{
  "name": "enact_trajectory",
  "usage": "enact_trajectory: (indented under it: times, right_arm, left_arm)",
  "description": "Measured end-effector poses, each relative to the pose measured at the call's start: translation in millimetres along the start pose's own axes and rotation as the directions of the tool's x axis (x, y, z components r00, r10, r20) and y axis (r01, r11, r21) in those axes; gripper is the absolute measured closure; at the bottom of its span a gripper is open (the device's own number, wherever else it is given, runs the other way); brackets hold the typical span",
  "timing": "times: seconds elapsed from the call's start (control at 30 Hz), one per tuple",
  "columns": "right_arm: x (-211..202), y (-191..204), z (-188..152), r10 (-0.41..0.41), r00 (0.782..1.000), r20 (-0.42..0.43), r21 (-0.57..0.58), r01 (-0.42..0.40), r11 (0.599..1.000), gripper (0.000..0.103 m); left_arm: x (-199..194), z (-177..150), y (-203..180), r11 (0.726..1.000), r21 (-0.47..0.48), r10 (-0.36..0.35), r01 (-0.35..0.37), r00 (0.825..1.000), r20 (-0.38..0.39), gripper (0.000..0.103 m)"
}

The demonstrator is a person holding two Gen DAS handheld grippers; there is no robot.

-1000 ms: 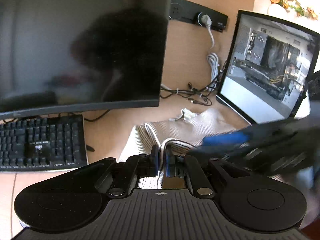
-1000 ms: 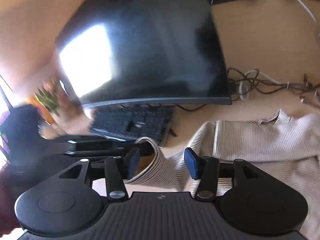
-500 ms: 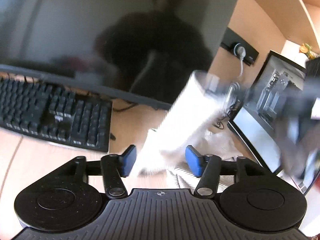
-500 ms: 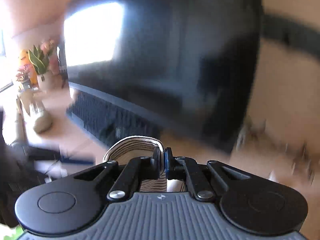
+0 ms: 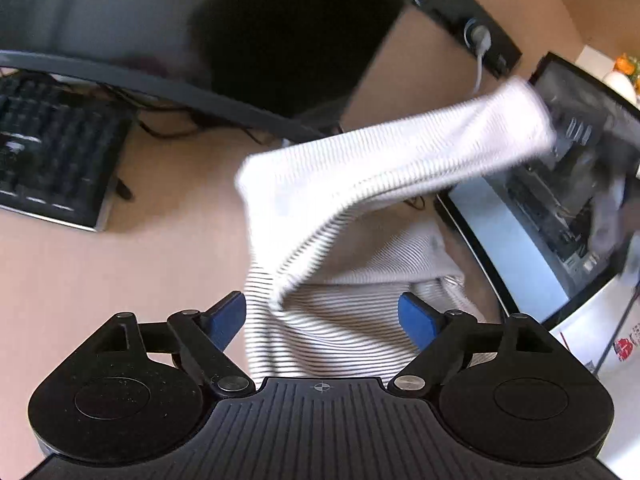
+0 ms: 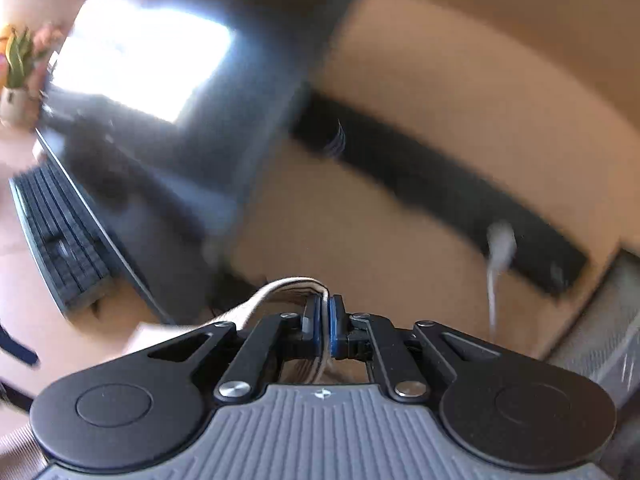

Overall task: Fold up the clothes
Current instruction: 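Fold the grasped shirt part over the body and release both tools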

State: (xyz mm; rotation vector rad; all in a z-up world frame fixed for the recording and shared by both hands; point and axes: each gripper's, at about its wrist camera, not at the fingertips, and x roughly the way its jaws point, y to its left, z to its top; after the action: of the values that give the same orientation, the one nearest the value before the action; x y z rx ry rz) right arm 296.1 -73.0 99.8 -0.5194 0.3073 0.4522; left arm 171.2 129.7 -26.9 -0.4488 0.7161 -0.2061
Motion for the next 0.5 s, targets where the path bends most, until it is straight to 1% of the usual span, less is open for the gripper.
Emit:
enact_trajectory:
  times: [0.03, 0.1, 0.17, 0.23, 0.27, 0.3, 0.33, 0.37, 0.4, 0.43, 0.5]
  right_arm:
    - [6.5, -6.3, -18.0, -0.011, 0.999, -0.031, 0.008, 0.011, 1.000, 0.099]
    - [14.7, -21.0, -50.9, -0.024, 0.994, -0.104, 0.094, 0.033, 0.995, 0.099]
    - [21.6, -36.3, -83.0, -0.026, 0.983, -0.180, 0.197, 0.062, 0.978, 0.094]
    - [28.4, -51.6, -115.0, -0.020, 0.967, -0.254, 0.296, 0.097, 0.950, 0.083]
    - [30.1, -55.6, -126.4, -0.010, 0.961, -0.276, 0.345, 0.109, 0.932, 0.081]
    - [30.3, -56.5, -134.1, 0.004, 0.958, -0.286, 0.394, 0.114, 0.912, 0.076]
    - [30.0, -59.0, -140.2, 0.029, 0.959, -0.282, 0.446, 0.104, 0.889, 0.068]
    - [30.0, -62.2, -144.6, 0.060, 0.963, -0.262, 0.496, 0.081, 0.864, 0.062]
    - [30.5, -64.9, -148.8, 0.089, 0.967, -0.238, 0.542, 0.056, 0.839, 0.050]
    - [33.6, -68.5, -150.7, 0.118, 0.970, -0.212, 0.585, 0.029, 0.810, 0.042]
    - [52.3, -69.4, -151.1, 0.171, 0.969, -0.179, 0.653, -0.013, 0.757, 0.041]
  left_arm:
    - [5.3, 1.6, -8.1, 1.000, 0.025, 0.017, -0.017, 1.000, -0.009, 0.014]
    - [12.7, 4.6, -22.5, 0.997, 0.068, 0.048, -0.047, 0.999, -0.014, 0.012]
    - [19.2, 8.0, -32.8, 0.995, 0.088, 0.050, -0.049, 0.999, -0.013, 0.008]
    - [27.0, 12.1, -41.6, 0.993, 0.109, 0.055, -0.054, 0.998, -0.009, 0.008]
    - [31.5, 14.6, -45.7, 0.991, 0.120, 0.061, -0.059, 0.998, -0.007, 0.008]
    - [35.5, 16.8, -49.2, 0.989, 0.131, 0.063, -0.062, 0.998, -0.002, 0.008]
    - [39.5, 19.1, -52.6, 0.988, 0.142, 0.065, -0.065, 0.998, 0.004, 0.007]
    - [44.3, 21.5, -55.4, 0.987, 0.145, 0.072, -0.072, 0.997, 0.007, 0.007]
    - [49.2, 23.9, -58.3, 0.986, 0.147, 0.079, -0.079, 0.997, 0.010, 0.007]
    - [53.3, 24.5, -59.9, 0.986, 0.141, 0.086, -0.086, 0.996, 0.008, 0.007]
    - [60.2, 24.9, -63.4, 0.987, 0.133, 0.096, -0.096, 0.995, 0.002, 0.007]
